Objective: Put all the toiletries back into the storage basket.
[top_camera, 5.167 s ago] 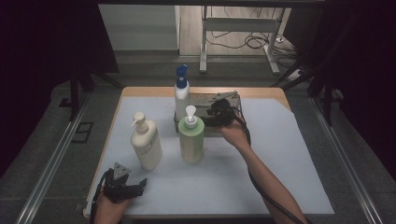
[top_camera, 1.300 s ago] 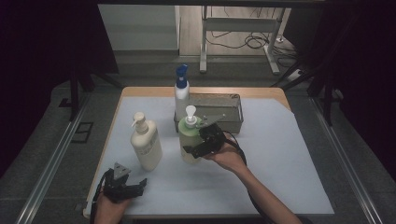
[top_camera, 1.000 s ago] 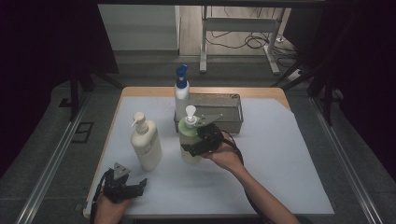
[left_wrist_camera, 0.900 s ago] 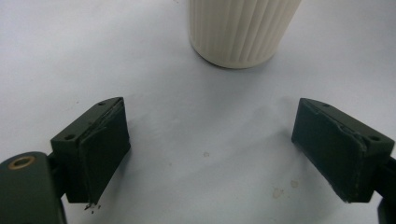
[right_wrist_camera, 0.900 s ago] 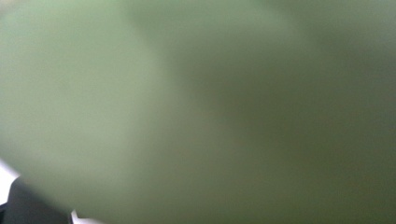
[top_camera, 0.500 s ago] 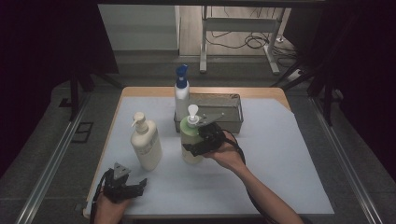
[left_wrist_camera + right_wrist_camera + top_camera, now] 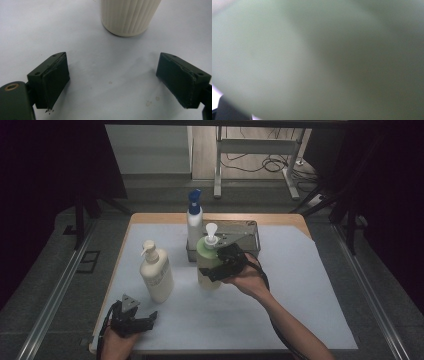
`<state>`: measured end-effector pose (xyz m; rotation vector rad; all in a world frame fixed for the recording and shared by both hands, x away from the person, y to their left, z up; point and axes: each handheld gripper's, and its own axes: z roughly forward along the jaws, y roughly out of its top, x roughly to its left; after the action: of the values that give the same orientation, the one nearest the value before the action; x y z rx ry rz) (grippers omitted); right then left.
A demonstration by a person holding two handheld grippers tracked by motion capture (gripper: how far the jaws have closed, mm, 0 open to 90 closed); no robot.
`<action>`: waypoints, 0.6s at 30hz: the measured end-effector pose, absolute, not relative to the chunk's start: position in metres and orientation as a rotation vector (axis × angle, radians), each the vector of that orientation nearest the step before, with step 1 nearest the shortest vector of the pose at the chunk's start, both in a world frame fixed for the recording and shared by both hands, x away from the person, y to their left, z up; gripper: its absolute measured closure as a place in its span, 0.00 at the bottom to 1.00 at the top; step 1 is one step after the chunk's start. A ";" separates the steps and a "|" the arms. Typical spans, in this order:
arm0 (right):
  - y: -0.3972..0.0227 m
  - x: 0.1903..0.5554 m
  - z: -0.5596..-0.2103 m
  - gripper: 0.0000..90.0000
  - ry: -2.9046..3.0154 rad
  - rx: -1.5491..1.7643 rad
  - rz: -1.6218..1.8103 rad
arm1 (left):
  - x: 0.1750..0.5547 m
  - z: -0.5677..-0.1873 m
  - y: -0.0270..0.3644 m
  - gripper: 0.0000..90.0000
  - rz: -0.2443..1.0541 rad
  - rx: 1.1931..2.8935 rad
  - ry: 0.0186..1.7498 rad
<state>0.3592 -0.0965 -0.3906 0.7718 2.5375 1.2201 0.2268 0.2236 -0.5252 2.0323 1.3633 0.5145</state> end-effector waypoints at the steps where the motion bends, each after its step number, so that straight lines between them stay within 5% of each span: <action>1: -0.098 0.360 -0.389 0.14 2.540 0.778 1.227 | 0.227 -0.525 0.224 0.12 0.514 2.032 1.364; 18: -0.105 0.372 -0.359 0.14 2.496 0.797 1.227 | 0.227 -0.525 0.224 0.12 0.519 2.033 1.359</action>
<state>0.3721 -0.1050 -0.3585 0.7965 2.4964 1.2268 0.2272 0.2238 -0.5253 2.0326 1.3587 0.5192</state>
